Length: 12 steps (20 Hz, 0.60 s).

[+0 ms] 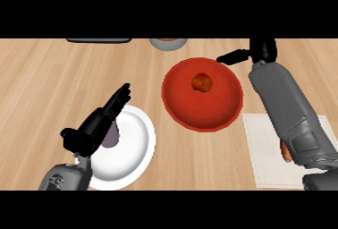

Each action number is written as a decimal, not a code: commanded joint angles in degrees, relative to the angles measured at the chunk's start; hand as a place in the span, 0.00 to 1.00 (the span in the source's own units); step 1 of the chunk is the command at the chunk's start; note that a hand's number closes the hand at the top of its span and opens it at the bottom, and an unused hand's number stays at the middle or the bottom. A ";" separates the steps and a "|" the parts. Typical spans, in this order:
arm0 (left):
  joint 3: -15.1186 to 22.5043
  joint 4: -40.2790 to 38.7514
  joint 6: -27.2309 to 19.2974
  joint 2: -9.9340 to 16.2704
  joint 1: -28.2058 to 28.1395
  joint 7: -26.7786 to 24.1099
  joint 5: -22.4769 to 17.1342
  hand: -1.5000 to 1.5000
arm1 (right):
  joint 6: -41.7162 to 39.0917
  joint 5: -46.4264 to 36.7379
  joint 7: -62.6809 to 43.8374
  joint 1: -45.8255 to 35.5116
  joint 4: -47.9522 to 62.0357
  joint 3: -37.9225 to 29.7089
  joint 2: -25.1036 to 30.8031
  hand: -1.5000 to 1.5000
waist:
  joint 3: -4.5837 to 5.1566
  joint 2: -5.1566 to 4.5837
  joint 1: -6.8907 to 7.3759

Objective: Pick the tomato from the placemat and place it in the bowl

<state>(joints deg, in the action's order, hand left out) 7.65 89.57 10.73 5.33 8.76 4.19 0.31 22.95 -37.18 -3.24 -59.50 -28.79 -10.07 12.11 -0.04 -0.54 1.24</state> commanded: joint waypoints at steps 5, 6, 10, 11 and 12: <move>-0.41 0.35 0.47 0.23 -1.43 -0.94 0.08 0.50 | -1.52 10.18 8.34 4.61 0.94 -10.53 7.86 0.00 | -0.02 0.07 -0.29; -0.87 -1.23 -0.79 -0.34 -2.70 -3.54 0.99 0.50 | -1.26 10.63 6.40 6.27 -1.70 -10.26 6.70 0.00 | 0.03 0.43 -1.05; 1.06 5.33 -0.49 -0.45 -3.28 3.45 0.59 0.50 | -5.71 15.35 11.82 12.50 -5.10 -14.28 12.88 0.00 | -0.02 0.68 -1.48; -1.21 3.20 0.20 0.28 -2.28 0.91 -0.49 0.50 | -5.17 16.18 13.17 11.52 -2.41 -15.59 13.81 0.00 | -0.01 0.33 -0.80; -0.72 2.46 -1.54 -1.04 -1.40 1.19 0.56 0.50 | -9.85 18.43 15.69 13.45 -3.13 -17.35 17.18 0.00 | -0.03 0.35 -1.31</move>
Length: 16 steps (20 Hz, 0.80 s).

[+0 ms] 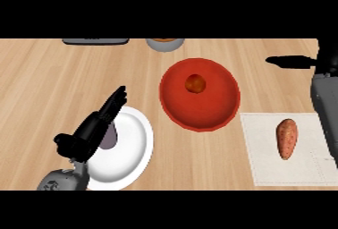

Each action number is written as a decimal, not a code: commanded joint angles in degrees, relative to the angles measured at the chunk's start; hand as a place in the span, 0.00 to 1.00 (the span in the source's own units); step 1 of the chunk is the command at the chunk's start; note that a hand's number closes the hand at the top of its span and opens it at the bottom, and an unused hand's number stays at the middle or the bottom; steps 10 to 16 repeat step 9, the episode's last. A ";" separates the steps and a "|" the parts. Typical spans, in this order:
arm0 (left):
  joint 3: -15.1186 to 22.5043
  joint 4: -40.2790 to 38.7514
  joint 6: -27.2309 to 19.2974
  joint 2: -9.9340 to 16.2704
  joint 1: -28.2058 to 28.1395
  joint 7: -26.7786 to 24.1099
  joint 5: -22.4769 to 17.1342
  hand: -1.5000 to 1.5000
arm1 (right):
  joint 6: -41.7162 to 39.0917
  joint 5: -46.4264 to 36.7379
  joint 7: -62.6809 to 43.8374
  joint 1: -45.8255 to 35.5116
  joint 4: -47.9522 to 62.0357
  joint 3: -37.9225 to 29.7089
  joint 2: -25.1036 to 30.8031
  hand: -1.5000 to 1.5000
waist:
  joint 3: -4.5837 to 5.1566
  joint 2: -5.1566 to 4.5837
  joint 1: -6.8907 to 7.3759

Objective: Pick the tomato from the placemat and place it in the bowl

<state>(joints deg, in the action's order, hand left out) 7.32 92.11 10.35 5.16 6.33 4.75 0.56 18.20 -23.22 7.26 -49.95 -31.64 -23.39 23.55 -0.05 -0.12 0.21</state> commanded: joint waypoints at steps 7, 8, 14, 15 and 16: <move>1.24 -1.22 -1.39 -2.17 0.28 -1.46 2.21 0.50 | -16.21 10.14 14.76 11.64 3.81 -7.62 11.70 0.00 | -0.03 -0.19 0.27; -2.46 -1.12 2.10 1.05 2.24 1.44 -1.69 0.50 | -18.49 10.83 12.52 12.11 2.05 -7.81 13.91 0.00 | 0.01 -0.04 -0.05; -0.81 -0.13 0.48 -0.66 3.08 3.15 -0.39 0.50 | -18.81 11.24 16.46 12.35 5.84 -8.71 14.42 0.00 | -0.04 -0.21 0.39; -0.81 -0.13 0.48 -0.66 3.08 3.15 -0.39 0.50 | -18.81 11.24 16.46 12.35 5.84 -8.71 14.42 0.00 | -0.04 -0.21 0.39; -0.81 -0.13 0.48 -0.66 3.08 3.15 -0.39 0.50 | -18.81 11.24 16.46 12.35 5.84 -8.71 14.42 0.00 | -0.04 -0.21 0.39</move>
